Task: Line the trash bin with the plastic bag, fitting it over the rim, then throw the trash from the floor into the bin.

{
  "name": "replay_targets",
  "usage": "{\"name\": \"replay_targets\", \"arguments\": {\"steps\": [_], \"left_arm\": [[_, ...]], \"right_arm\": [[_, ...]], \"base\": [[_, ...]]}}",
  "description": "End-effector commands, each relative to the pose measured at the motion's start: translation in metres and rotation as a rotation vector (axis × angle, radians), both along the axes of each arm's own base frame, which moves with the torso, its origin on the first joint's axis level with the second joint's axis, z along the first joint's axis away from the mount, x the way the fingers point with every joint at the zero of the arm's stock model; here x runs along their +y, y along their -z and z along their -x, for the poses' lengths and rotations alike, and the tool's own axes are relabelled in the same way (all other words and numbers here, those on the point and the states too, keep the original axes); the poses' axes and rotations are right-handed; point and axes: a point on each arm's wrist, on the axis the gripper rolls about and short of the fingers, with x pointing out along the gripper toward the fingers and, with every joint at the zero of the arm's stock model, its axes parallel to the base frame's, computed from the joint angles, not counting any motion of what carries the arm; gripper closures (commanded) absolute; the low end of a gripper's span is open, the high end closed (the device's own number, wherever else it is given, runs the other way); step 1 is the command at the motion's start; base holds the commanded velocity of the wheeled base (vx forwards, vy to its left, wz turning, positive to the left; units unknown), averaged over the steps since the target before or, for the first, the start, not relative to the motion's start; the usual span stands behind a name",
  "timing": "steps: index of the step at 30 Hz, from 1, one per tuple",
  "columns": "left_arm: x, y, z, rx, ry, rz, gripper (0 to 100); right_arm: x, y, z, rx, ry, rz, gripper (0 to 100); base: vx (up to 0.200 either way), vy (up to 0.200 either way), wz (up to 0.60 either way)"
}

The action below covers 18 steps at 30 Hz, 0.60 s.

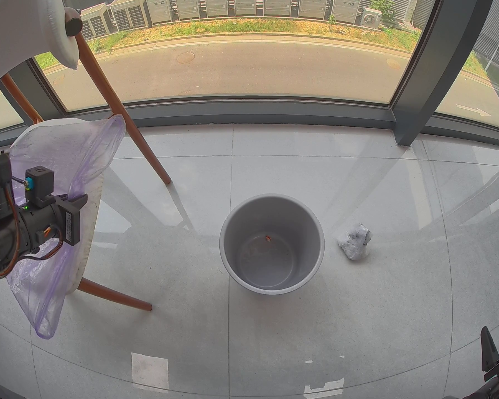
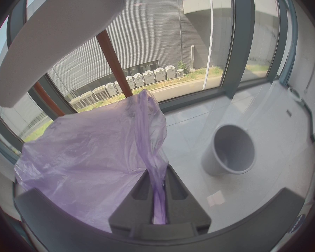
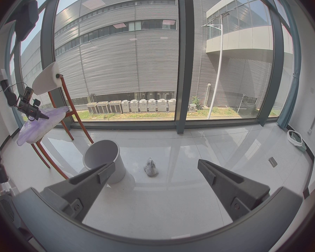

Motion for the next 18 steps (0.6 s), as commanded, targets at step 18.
{"name": "replay_targets", "arguments": {"steps": [18], "left_arm": [[-0.055, -0.021, 0.045, 0.049, 0.529, 0.406, 100]], "right_arm": [[0.000, 0.005, 0.000, 0.006, -0.001, 0.000, 0]], "base": [[0.000, 0.000, 0.00]]}}
